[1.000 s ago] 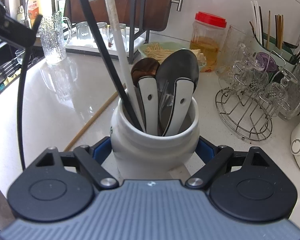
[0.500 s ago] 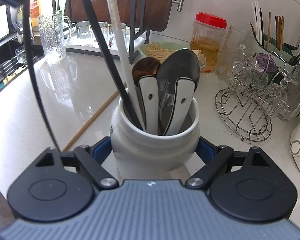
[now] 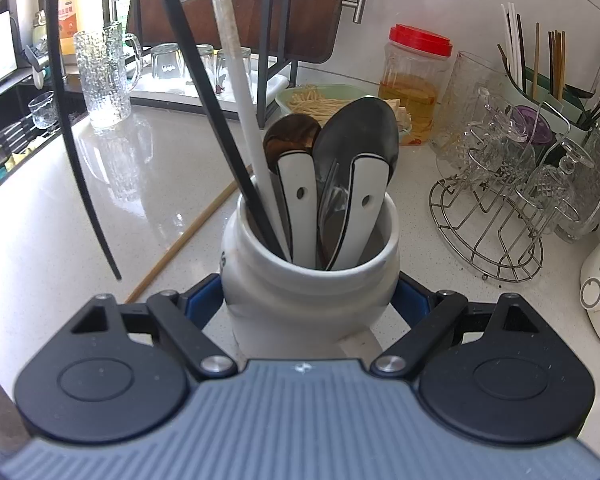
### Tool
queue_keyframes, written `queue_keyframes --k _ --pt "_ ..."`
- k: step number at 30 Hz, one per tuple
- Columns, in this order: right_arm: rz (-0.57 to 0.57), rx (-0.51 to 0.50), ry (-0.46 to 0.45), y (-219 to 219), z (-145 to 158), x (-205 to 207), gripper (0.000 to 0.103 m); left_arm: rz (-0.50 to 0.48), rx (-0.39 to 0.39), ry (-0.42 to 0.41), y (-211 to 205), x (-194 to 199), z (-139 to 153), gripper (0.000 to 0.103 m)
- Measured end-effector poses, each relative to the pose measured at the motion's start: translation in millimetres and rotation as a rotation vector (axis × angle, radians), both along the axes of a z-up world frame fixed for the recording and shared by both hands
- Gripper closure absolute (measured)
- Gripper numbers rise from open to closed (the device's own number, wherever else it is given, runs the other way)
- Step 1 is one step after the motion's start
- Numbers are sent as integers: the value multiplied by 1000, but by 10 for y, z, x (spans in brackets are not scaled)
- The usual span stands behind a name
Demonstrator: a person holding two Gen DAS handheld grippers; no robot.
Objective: Organize utensils
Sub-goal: 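Lift the dark chopstick with the left tool and carry it over the mug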
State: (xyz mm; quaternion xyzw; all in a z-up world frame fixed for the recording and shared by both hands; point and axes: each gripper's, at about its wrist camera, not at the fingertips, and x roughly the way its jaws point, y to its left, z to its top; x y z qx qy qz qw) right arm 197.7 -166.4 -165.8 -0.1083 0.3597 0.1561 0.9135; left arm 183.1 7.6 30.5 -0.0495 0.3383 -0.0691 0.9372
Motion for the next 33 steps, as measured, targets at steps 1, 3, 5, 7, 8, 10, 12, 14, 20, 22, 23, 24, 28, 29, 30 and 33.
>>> queue_keyframes --k 1,3,5,7,8,10,12,14,20,22,23,24,28,29,30,33 --pt "0 0 0 0 -1 -1 12 -5 -3 -10 -5 -2 68 97" --pt "0 1 -1 1 0 -1 12 -17 -14 -23 -19 -5 201 97" --pt "-1 3 -7 1 0 -5 12 -32 -17 -42 -48 -20 334 97" --pt "3 -1 -21 4 -12 -24 12 -51 -9 -66 -89 -37 467 97" --pt "3 3 -24 -4 -17 -30 12 -56 -2 -78 -98 -39 527 97" --pt "5 7 -28 -12 -17 -31 12 -64 -10 -98 -102 -27 649 97" --pt "6 8 -29 -14 -22 -40 12 -77 -26 -109 -123 -26 742 97" --pt "12 10 -30 -20 -21 -39 12 -87 -27 -123 -169 -34 818 97" --pt "25 11 -32 -31 -24 -36 12 -130 -42 -142 -365 -48 904 97" --pt "30 11 -32 -36 -26 -32 12 -139 -45 -147 -427 -40 906 97" --pt "32 12 -33 -38 -27 -33 12 -144 -45 -148 -455 -25 893 97" --pt "34 12 -33 -40 -28 -33 12 -151 -42 -149 -490 -9 876 97" --pt "40 15 -37 -51 -36 -33 12 -188 -54 -143 -623 74 733 97" --pt "42 16 -38 -53 -39 -37 12 -196 -64 -135 -645 107 673 97" --pt "43 18 -38 -58 -40 -37 12 -199 -63 -130 -675 129 613 97" --pt "46 28 -35 -76 -43 -35 12 -203 -30 -118 -764 201 429 97"
